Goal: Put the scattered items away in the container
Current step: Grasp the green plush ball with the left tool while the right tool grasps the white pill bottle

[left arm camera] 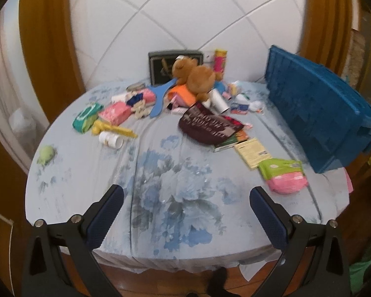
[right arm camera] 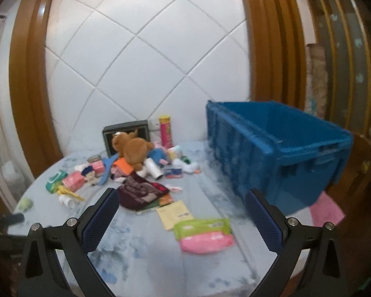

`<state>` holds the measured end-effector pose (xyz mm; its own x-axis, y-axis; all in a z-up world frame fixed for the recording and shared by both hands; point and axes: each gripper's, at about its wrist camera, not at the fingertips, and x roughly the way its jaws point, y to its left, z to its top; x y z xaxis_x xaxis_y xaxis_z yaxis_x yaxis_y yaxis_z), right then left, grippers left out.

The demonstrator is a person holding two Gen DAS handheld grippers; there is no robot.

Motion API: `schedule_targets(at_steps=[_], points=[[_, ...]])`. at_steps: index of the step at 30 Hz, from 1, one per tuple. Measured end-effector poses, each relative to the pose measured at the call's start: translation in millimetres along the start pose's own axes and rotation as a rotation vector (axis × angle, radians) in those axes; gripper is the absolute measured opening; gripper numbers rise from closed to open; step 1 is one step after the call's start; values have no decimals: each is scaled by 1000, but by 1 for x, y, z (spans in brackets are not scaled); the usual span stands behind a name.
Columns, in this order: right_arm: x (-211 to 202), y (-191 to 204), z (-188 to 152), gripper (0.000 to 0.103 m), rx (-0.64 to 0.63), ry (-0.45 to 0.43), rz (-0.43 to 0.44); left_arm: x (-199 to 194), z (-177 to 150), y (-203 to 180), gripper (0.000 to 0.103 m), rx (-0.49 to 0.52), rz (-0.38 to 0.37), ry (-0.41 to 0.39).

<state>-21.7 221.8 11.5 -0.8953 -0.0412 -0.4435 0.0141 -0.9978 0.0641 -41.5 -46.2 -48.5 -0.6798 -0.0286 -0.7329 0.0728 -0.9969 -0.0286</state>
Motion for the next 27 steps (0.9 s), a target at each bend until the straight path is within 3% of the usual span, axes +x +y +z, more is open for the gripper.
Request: schedule_targets(at_steps=[7, 13, 22, 27], points=[[120, 37, -3, 103, -50, 216, 97, 65, 19, 42, 103, -64, 102, 94], [210, 92, -3, 103, -131, 326, 241, 103, 32, 97, 103, -158, 209, 128], [273, 224, -11, 103, -275, 416, 420, 110, 24, 219, 103, -312, 373, 163], [285, 308, -23, 103, -326, 432, 486, 113, 19, 302, 103, -344, 408, 156]])
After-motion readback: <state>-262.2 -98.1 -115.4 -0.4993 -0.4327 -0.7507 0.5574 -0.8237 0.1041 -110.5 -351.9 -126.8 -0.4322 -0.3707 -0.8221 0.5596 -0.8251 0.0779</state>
